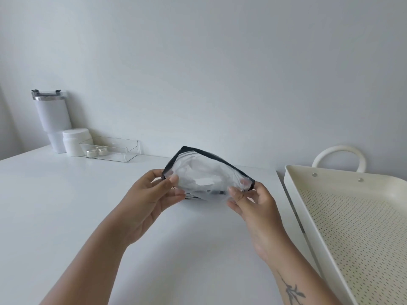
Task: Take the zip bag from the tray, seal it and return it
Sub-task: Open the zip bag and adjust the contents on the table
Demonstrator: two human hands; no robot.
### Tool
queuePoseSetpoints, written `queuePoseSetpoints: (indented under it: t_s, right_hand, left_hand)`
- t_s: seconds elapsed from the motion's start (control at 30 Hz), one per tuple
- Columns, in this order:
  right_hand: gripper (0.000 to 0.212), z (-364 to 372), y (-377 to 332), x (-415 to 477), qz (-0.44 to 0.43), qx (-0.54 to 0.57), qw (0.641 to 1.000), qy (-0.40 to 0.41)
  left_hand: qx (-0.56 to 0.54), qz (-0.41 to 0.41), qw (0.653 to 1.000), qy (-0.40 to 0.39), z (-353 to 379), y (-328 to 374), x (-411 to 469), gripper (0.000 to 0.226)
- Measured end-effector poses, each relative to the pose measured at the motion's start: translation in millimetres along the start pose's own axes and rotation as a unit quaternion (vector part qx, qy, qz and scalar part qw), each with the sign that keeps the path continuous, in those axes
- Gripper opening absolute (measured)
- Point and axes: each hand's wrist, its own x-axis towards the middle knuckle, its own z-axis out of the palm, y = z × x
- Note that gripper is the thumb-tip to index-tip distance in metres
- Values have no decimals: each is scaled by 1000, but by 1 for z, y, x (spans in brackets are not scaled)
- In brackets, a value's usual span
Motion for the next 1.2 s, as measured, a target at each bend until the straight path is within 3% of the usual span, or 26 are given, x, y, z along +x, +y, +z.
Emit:
queuePoseSetpoints:
  t_s: [0.1,0.23,0.33,0.5,0.63,0.73,0.8,0.87,0.97,1.13,1.2]
  right_hand:
    - [24,3,-3,0,8,74,996,-54]
    - [21,4,-2,1,-8,28,999,-14]
    - [23,3,-2,-1,-18,-6,1000,9]
    - [28,0,3,-2,-50,-133,989,46]
    - [22,2,9,-1,-55,-259,960,92]
    - [20,5,11,-4,-65,-297,948,93]
    - [15,7,11,-6,-68,-268,959,59]
    - [6,8,7,-7,-63,-217,974,33]
    - [14,6,3,-7,-61,-178,981,38]
    - [20,4,2,-6,-66,-196,976,72]
    - [18,2,3,-5,-66,-199,975,76]
  left_hand:
    - [-42,26,999,8,-1,1,1,33]
    - [18,37,997,64,0,-2,2,19]
    - [95,37,987,121,-1,-8,4,21]
    - [189,15,967,171,0,-15,6,20]
    - [299,7,928,224,5,-22,6,10]
    - [319,4,915,247,8,-26,6,9]
    - [307,-10,921,238,6,-23,7,14]
    - [228,-37,951,205,2,-17,7,25]
    - [106,-63,979,163,-4,-8,4,35]
    - [128,-24,990,61,-7,-1,-1,31]
    - [208,11,976,64,-4,-3,-1,32]
